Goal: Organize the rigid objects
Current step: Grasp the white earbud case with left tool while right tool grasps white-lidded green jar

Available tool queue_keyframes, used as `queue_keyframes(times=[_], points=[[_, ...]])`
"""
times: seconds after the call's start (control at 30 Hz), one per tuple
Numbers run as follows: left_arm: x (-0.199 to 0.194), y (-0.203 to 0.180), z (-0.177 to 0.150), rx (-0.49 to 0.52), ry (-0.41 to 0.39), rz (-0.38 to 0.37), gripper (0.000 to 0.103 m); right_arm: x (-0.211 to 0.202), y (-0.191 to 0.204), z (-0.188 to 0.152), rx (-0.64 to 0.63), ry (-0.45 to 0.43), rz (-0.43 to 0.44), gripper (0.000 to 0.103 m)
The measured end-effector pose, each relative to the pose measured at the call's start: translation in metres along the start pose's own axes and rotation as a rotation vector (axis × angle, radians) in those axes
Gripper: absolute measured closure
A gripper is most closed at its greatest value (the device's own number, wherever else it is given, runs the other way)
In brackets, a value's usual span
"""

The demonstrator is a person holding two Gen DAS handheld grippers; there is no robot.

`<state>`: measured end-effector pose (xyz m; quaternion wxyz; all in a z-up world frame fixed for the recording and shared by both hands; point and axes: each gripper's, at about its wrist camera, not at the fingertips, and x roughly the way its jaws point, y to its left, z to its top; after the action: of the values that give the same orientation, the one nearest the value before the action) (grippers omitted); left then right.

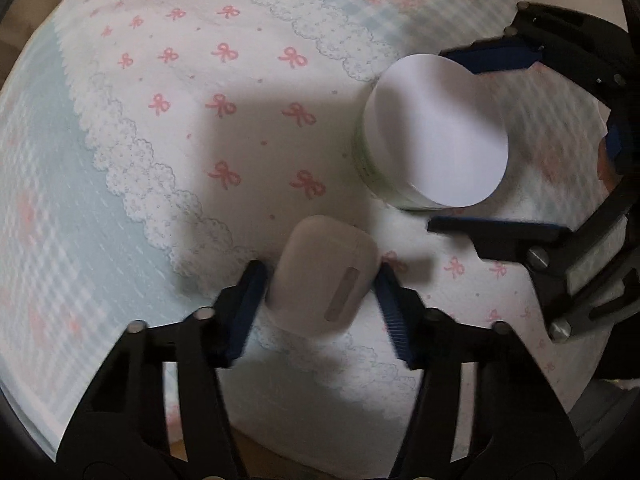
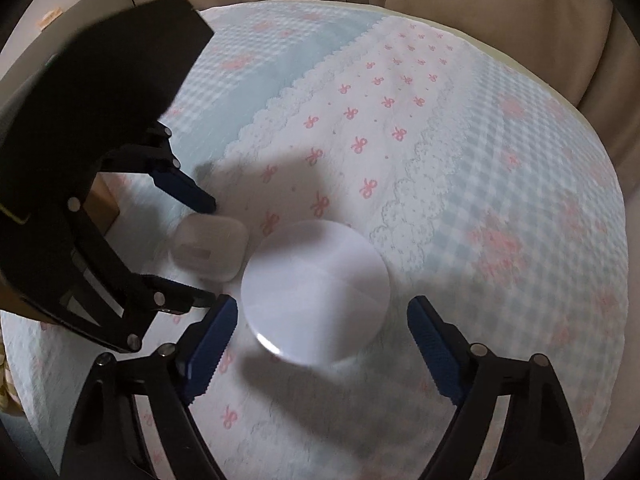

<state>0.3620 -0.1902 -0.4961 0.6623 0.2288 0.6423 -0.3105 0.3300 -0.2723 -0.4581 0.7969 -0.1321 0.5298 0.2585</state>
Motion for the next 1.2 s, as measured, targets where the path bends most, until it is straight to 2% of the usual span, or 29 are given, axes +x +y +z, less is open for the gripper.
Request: queue_keyframes(times=[0.07, 0.27, 0.43, 0.6, 0.73, 0.87, 1.03, 1.2], points=[[0.000, 0.002, -0.002, 0.000, -0.001, -0.012, 0.053, 0.006, 0.002, 0.001, -0.011, 0.008, 0.005, 0.036], [-0.002, 0.002, -0.006, 0.016, -0.004, 0.004, 0.054, 0.007, 0.008, -0.004, -0.019, -0.012, -0.022, 0.037], [-0.020, 0.005, -0.004, -0.020, -0.024, 0.004, 0.054, 0.000, 0.005, -0.005, 0.019, -0.011, -0.039, 0.037], [-0.054, 0.005, -0.008, -0.057, -0.067, -0.016, 0.054, -0.026, -0.003, -0.007, 0.106, -0.023, -0.061, 0.037], [-0.097, 0.001, -0.016, -0.085, -0.118, -0.027, 0.054, -0.064, -0.004, -0.001, 0.156, -0.050, -0.082, 0.037], [-0.155, -0.006, -0.035, -0.135, -0.186, -0.046, 0.054, -0.117, 0.006, 0.008, 0.200, -0.094, -0.100, 0.037], [-0.223, -0.016, -0.074, -0.216, -0.273, -0.049, 0.054, -0.185, 0.027, 0.028, 0.233, -0.127, -0.130, 0.037], [-0.273, -0.022, -0.111, -0.307, -0.349, -0.027, 0.054, -0.243, 0.063, 0.042, 0.225, -0.184, -0.105, 0.037]])
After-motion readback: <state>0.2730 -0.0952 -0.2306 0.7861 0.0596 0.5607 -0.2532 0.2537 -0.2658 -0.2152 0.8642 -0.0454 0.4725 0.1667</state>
